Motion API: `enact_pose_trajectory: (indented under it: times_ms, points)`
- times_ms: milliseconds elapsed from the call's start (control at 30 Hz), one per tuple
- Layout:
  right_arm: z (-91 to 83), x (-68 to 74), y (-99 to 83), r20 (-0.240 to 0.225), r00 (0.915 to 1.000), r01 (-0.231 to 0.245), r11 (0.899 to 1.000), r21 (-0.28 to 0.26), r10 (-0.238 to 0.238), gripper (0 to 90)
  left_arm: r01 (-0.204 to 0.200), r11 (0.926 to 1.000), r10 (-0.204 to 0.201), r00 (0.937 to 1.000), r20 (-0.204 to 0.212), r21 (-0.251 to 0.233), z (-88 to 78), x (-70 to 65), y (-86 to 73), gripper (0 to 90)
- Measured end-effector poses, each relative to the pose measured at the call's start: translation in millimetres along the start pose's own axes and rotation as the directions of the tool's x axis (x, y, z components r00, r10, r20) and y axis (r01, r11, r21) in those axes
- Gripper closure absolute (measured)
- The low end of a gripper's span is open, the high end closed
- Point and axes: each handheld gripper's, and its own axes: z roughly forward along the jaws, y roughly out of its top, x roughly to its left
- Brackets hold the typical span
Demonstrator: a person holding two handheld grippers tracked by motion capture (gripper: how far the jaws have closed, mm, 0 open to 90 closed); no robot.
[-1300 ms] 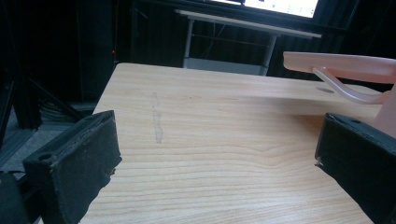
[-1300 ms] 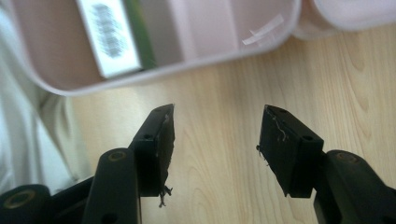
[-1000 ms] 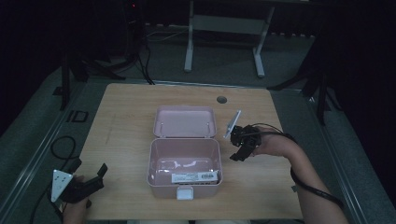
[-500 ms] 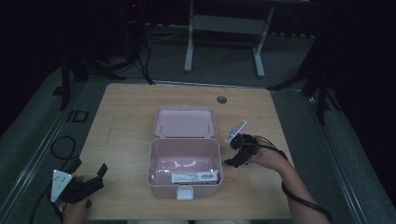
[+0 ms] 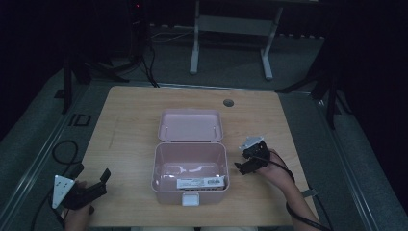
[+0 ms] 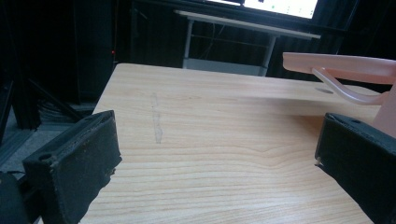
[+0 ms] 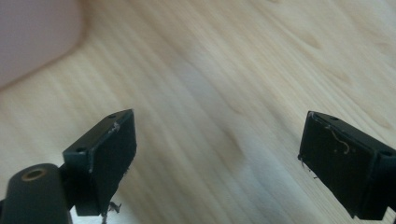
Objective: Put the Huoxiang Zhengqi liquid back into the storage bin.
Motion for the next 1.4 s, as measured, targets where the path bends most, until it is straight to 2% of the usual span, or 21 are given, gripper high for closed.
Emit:
enact_pose_trajectory:
  times_ms: [133, 200, 367, 500, 533, 567, 633, 667, 767, 800, 833, 867, 900, 967, 1067, 1100, 1133, 1200, 1267, 1333, 1400]
  points:
    - [-3.0, -5.0, -13.6, 0.064, 0.9958, -0.060, 0.995, -0.074, 0.065, 10.8, 0.007, 1.0000, -0.007, 1.0000, 0.004, 0.002, -0.2, 0.8, 0.1, 0.3]
    - [-4.3, -9.9, -20.6, 0.061, 0.9926, -0.099, 0.991, -0.093, 0.105, 10.8, 0.011, 0.9999, -0.011, 0.9999, 0.004, 0.000, -0.1, 0.9, 0.1, 0.3]
    - [-5.8, -18.3, -35.1, 0.084, 0.9848, -0.143, 0.984, -0.104, 0.152, 10.8, 0.001, 1.0000, -0.001, 1.0000, 0.002, 0.003, 0.1, 0.2, 0.1, 0.3]
    - [-7.8, -30.2, -53.6, 0.065, 0.9686, -0.231, 0.965, -0.121, 0.240, 10.8, 0.001, 1.0000, -0.001, 1.0000, 0.000, 0.003, 0.1, 0.0, 0.1, 0.3]
    - [-7.8, -30.2, -53.6, 0.065, 0.9686, -0.231, 0.965, -0.121, 0.240, 10.8, 0.000, 1.0000, 0.000, 1.0000, 0.000, 0.003, 0.1, 0.0, 0.1, 0.3]
    - [-9.8, -33.5, -60.5, 0.088, 0.9596, -0.254, 0.957, -0.141, 0.267, 10.8, 0.000, 1.0000, 0.000, 1.0000, -0.001, 0.003, 0.1, -0.1, 0.1, 0.3]
    - [-10.4, -35.4, -63.1, 0.091, 0.9557, -0.265, 0.953, -0.146, 0.280, 10.8, 0.000, 1.0000, 0.000, 1.0000, -0.001, 0.003, 0.2, -0.1, 0.1, 0.3]
    - [-12.5, -40.6, -71.3, 0.110, 0.9381, -0.308, 0.936, -0.169, 0.328, 10.8, -0.001, 1.0000, 0.001, 1.0000, -0.001, 0.003, 0.2, -0.1, 0.1, 0.3]
    - [-16.3, -46.1, -80.9, 0.136, 0.9110, -0.356, 0.910, -0.214, 0.389, 10.8, -0.001, 1.0000, 0.001, 1.0000, -0.001, 0.003, 0.2, -0.1, 0.1, 0.3]
    - [-18.6, -48.1, -84.8, 0.153, 0.8961, -0.375, 0.896, -0.238, 0.416, 10.8, 0.000, 1.0000, 0.000, 1.0000, -0.001, 0.003, 0.2, -0.1, 0.1, 0.3]
    - [-20.4, -49.9, -87.8, 0.152, 0.8855, -0.393, 0.882, -0.258, 0.439, 10.8, 0.000, 1.0000, 0.000, 1.0000, -0.001, 0.003, 0.2, -0.1, 0.1, 0.3]
    - [-20.4, -49.9, -87.8, 0.152, 0.8855, -0.393, 0.882, -0.258, 0.439, 10.8, 0.000, 1.0000, 0.000, 1.0000, -0.001, 0.003, 0.2, -0.1, 0.1, 0.3]
    - [-24.0, -52.9, -93.3, 0.159, 0.8640, -0.419, 0.857, -0.299, 0.478, 10.8, -0.001, 1.0000, 0.001, 1.0000, -0.001, 0.005, 0.2, -0.1, 0.2, 0.3]
    - [-26.2, -55.4, -97.9, 0.153, 0.8504, -0.440, 0.840, -0.317, 0.503, 10.8, -0.001, 1.0000, 0.001, 1.0000, -0.002, 0.004, 0.2, -0.1, 0.2, 0.3]
    - [-27.8, -56.7, -103.1, 0.154, 0.8381, -0.456, 0.827, -0.330, 0.523, 10.8, 0.000, 1.0000, 0.000, 1.0000, -0.001, 0.003, 0.2, -0.2, 0.1, 0.3]
    - [-27.8, -56.7, -103.1, 0.154, 0.8381, -0.456, 0.827, -0.330, 0.523, 10.8, 0.000, 1.0000, 0.000, 1.0000, -0.001, 0.003, 0.2, -0.2, 0.1, 0.3]
    - [-29.6, -57.3, -107.5, 0.151, 0.8284, -0.465, 0.812, -0.352, 0.539, 10.8, -0.001, 1.0000, 0.001, 1.0000, -0.002, 0.004, 0.2, -0.1, 0.2, 0.3]
    - [-31.6, -56.5, -111.4, 0.141, 0.8196, -0.474, 0.796, -0.377, 0.555, 10.8, -0.001, 1.0000, 0.001, 1.0000, -0.001, 0.003, 0.2, -0.2, 0.1, 0.3]
    - [-33.0, -55.7, -114.9, 0.122, 0.8173, -0.480, 0.783, -0.395, 0.563, 10.8, -0.001, 1.0000, 0.001, 1.0000, -0.002, 0.003, 0.2, -0.2, 0.1, 0.3]
    - [-34.1, -54.5, -117.5, 0.132, 0.8115, -0.479, 0.778, -0.407, 0.569, 10.8, -0.001, 1.0000, 0.001, 1.0000, -0.003, 0.005, 0.3, -0.3, 0.2, 0.3]
    - [-35.3, -54.7, -120.5, 0.123, 0.8065, -0.482, 0.764, -0.429, 0.578, 10.8, -0.002, 1.0000, 0.002, 1.0000, -0.003, 0.005, 0.4, -0.3, 0.2, 0.3]
